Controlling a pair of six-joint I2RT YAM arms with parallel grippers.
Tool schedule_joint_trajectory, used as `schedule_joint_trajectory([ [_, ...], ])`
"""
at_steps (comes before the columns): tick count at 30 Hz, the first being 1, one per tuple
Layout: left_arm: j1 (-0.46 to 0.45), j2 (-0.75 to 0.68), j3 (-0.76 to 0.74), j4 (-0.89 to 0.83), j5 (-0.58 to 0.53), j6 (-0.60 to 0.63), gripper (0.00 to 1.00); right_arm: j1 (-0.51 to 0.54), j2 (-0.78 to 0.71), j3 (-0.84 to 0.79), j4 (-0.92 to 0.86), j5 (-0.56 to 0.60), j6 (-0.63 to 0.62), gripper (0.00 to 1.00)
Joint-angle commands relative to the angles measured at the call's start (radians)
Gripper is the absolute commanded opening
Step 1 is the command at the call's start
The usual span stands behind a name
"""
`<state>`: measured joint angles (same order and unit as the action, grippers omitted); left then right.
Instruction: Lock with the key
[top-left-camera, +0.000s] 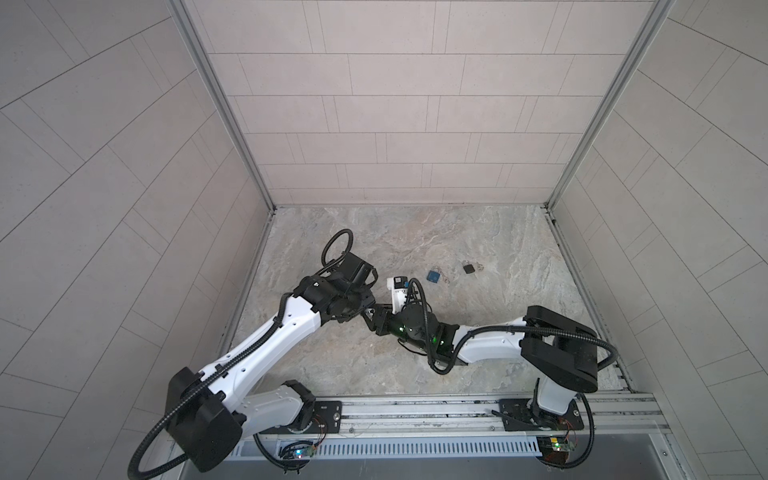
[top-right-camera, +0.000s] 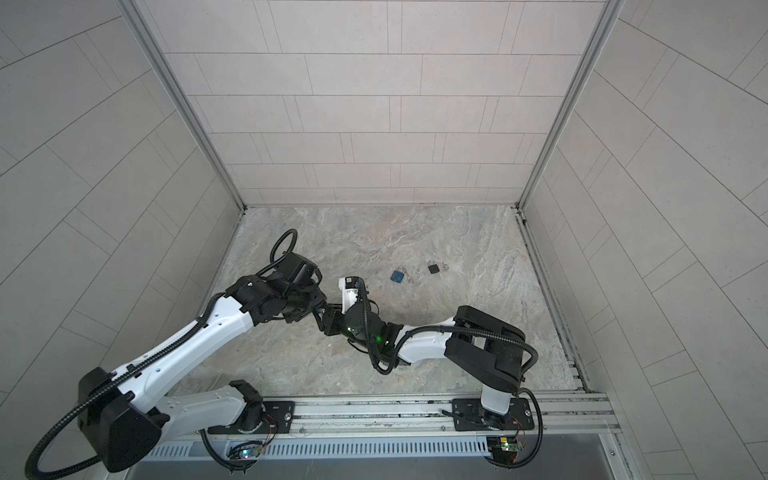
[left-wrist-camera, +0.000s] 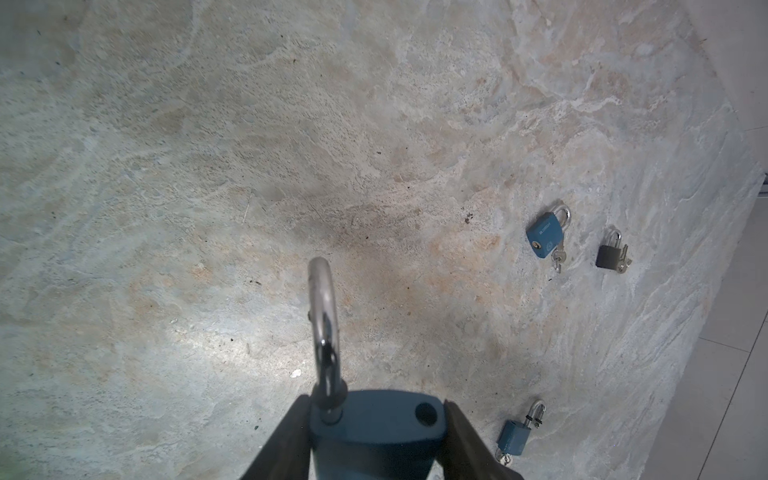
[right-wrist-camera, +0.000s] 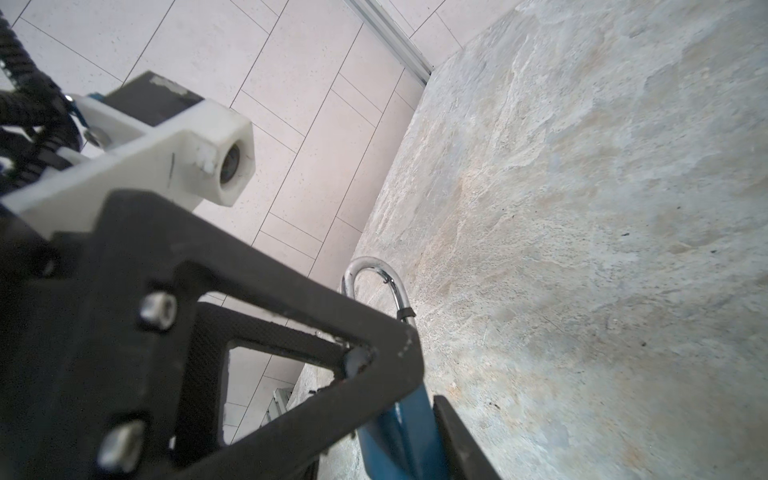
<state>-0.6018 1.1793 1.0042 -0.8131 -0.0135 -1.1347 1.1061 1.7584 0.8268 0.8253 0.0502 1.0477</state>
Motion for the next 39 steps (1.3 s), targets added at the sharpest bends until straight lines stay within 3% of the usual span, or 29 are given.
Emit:
schedule_joint_trajectory([
  [1,0.012,-0.034,-0.014,0.041,0.014,-0.030,0.38,0.006,0.009,0.025,0.061,-0.004,0.015,0.43],
  [10,0.039,-0.058,-0.051,0.073,0.041,-0.046,0.37,0.005,0.012,0.023,0.059,-0.001,0.021,0.34],
  [21,0.050,-0.093,-0.086,0.102,0.040,-0.072,0.37,0.006,0.026,0.031,0.069,-0.012,0.030,0.32],
  [32,0.053,-0.117,-0.117,0.139,0.052,-0.091,0.37,0.006,0.034,0.047,0.064,-0.025,0.031,0.12],
  [34,0.054,-0.128,-0.123,0.159,0.063,-0.088,0.43,0.005,0.032,0.053,0.052,-0.029,0.021,0.09],
  [36,0.054,-0.143,-0.128,0.174,0.063,-0.077,0.62,0.003,0.018,0.055,0.023,-0.026,0.003,0.06],
  [39,0.053,-0.176,-0.140,0.166,0.036,-0.073,0.75,0.000,-0.011,0.050,-0.018,-0.017,-0.024,0.04],
])
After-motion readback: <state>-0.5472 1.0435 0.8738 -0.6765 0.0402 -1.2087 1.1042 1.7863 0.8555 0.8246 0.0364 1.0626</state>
